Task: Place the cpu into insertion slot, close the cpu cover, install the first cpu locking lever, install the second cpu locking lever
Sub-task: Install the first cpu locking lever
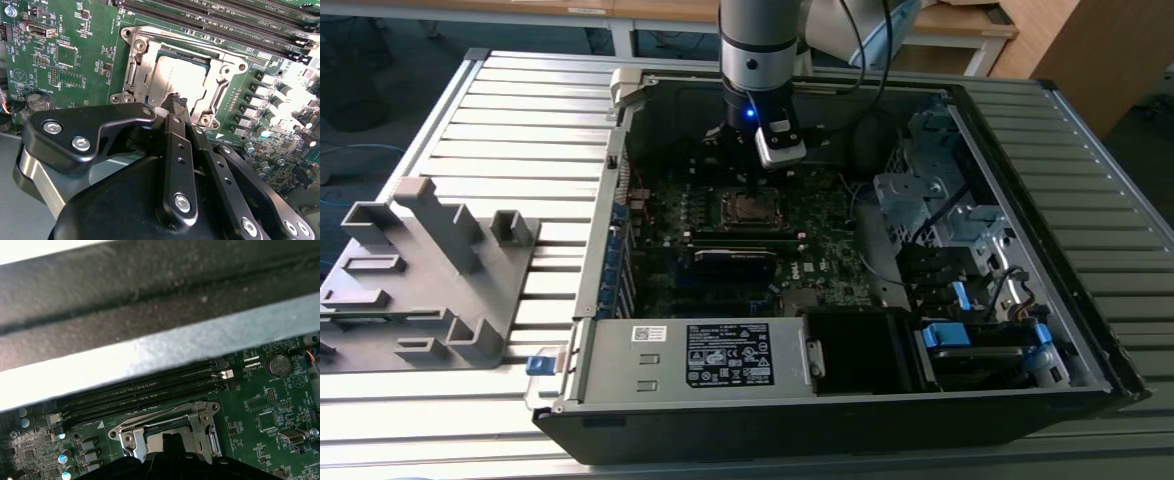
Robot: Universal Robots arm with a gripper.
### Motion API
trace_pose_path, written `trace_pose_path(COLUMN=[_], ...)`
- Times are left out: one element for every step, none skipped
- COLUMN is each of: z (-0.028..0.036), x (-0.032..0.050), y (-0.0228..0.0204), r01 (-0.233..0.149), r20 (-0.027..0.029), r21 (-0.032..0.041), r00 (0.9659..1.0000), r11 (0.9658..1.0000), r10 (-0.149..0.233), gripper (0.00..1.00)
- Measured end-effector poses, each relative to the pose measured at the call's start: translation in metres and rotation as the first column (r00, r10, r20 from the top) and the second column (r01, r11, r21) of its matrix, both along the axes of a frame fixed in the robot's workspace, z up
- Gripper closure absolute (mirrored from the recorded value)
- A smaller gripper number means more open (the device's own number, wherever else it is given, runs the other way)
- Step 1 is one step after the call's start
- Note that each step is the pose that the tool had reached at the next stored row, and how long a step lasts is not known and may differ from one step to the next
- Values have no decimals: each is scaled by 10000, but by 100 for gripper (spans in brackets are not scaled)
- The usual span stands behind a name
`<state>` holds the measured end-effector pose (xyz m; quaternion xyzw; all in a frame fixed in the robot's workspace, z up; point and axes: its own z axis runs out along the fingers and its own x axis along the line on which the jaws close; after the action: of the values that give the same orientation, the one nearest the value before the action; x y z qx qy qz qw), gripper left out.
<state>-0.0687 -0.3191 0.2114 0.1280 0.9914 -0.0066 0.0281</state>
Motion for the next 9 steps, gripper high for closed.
trace_pose_path(z=[0, 0, 0, 0, 0, 0, 0, 0, 0], x=[0, 0, 0, 0, 0, 0, 0, 0, 0], y=[0, 0, 0, 0, 0, 0, 0, 0, 0], r01=[0, 0, 0, 0, 0, 0, 0, 0, -4], r20=[0, 0, 0, 0, 0, 0, 0, 0, 0], r21=[1, 0, 1, 2, 2, 2, 3, 3, 3], r00=[10000, 10000, 10000, 10000, 10000, 10000, 10000, 10000, 10000], r11=[10000, 10000, 10000, 10000, 10000, 10000, 10000, 10000, 10000], r10=[0, 0, 0, 0, 0, 0, 0, 0, 4], gripper=[89, 89, 89, 89, 89, 89, 89, 89, 89])
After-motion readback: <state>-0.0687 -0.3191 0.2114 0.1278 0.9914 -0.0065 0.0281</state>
